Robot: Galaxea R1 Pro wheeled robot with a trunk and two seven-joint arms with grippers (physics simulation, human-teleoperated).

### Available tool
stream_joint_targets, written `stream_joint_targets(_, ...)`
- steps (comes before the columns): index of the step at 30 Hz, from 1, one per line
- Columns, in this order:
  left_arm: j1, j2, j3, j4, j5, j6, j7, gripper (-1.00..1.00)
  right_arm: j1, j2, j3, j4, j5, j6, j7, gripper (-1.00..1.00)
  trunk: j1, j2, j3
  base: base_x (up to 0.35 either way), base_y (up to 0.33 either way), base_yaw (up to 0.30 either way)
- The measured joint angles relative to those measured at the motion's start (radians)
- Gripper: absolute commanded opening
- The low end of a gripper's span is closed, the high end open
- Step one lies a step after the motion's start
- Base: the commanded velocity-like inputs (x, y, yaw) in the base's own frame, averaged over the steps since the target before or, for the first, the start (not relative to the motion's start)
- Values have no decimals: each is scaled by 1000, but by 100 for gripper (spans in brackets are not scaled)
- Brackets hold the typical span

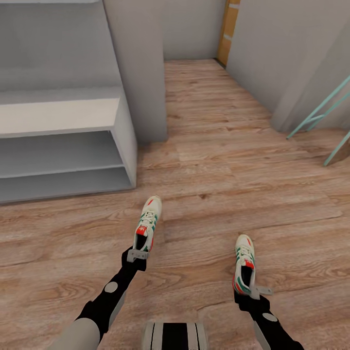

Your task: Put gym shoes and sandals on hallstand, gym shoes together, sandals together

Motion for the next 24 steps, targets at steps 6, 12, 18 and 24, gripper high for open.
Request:
stream_joint_targets(6,0,0,0,0,0,0,0,-100,0,-1,0,0,0,-3,0,100,3,-1,-33,0,0,0)
stream_joint_targets(12,0,-1,-1,0,0,0,-1,-100,0,-1,1,3,1,-46,0,100,3,-1,-41,0,0,0)
stream_joint_targets(18,0,-3,-1,0,-1,3,-1,-100,0,-3,2,40,1,-101,1,100,3,-1,-42,0,0,0)
stream_joint_targets(24,-1,-3,-1,0,-1,3,-1,-100,0,-4,2,79,2,-205,1,100,3,-1,-42,0,0,0)
